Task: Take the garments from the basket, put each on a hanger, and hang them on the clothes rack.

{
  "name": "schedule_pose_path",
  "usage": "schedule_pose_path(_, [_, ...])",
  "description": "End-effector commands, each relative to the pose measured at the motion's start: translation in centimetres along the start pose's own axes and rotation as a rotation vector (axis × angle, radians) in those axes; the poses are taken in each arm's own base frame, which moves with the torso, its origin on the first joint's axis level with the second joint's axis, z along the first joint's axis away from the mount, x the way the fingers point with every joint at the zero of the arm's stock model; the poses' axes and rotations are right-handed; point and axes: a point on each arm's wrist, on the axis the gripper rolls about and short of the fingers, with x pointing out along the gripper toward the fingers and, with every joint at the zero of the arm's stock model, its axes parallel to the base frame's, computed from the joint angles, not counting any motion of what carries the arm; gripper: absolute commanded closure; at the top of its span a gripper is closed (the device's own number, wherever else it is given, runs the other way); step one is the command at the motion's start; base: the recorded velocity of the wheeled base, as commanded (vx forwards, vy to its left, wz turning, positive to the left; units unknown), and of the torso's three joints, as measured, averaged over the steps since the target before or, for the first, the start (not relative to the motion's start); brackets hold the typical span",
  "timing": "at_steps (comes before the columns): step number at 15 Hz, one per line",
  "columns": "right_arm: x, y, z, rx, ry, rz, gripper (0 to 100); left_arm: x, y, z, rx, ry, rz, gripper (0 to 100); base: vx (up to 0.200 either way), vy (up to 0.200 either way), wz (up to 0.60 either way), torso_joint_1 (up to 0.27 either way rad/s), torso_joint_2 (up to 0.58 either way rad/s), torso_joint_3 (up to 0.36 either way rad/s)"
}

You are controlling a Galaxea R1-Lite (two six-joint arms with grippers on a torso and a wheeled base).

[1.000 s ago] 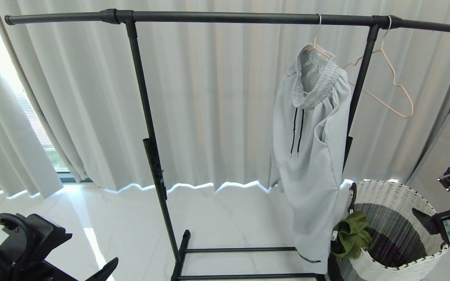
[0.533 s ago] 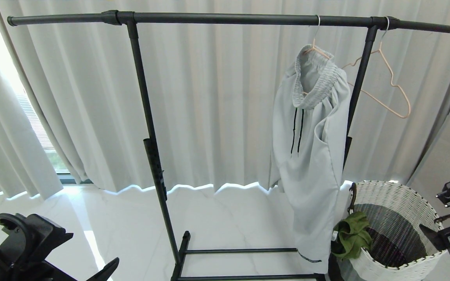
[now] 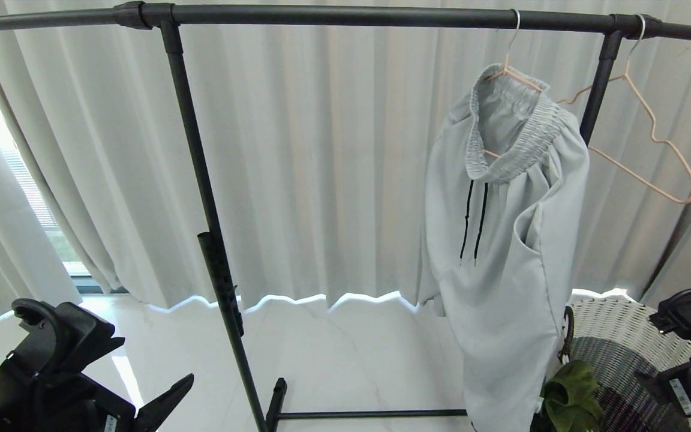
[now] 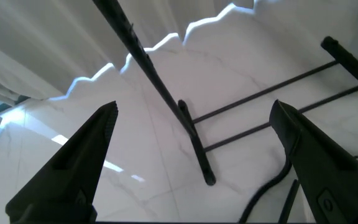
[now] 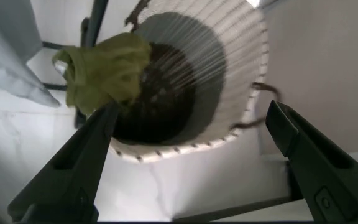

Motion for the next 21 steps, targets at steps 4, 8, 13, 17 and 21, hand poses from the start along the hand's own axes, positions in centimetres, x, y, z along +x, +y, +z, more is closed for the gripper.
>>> schedule_pose_path(4, [7.3,3.2,-1.3,0.005,0.162,0.113,0,0.3,-0.4,-0.5,0.007,0.029,-0.025,0,0.100,0.000,0.00,0.000,0.00,0.004])
schedule_pose_path(8, [10.2,5.9,-2.6,-0.031,0.238,0.206,0,-0.2,-0.9,-0.9,0.023,0.017,-0.050,0,0.000,0.000,0.00,0.000,0.00,0.000])
schedule_pose_path(13, [13.3,6.9,-2.5,-0.038,0.275,0.206,0,-1.6,-1.4,-2.6,0.029,0.004,-0.049,0,0.000,0.000,0.00,0.000,0.00,0.000])
schedule_pose_path(17, [13.4,6.5,-2.9,-0.029,0.295,0.191,0,-1.4,-1.3,-2.4,0.031,0.005,-0.049,0,0.000,0.000,0.00,0.000,0.00,0.000])
schedule_pose_path(21, [12.7,6.3,-2.9,-0.032,0.288,0.172,0,-1.3,-1.3,-2.1,0.031,0.002,-0.051,0,0.000,0.000,0.00,0.000,0.00,0.000])
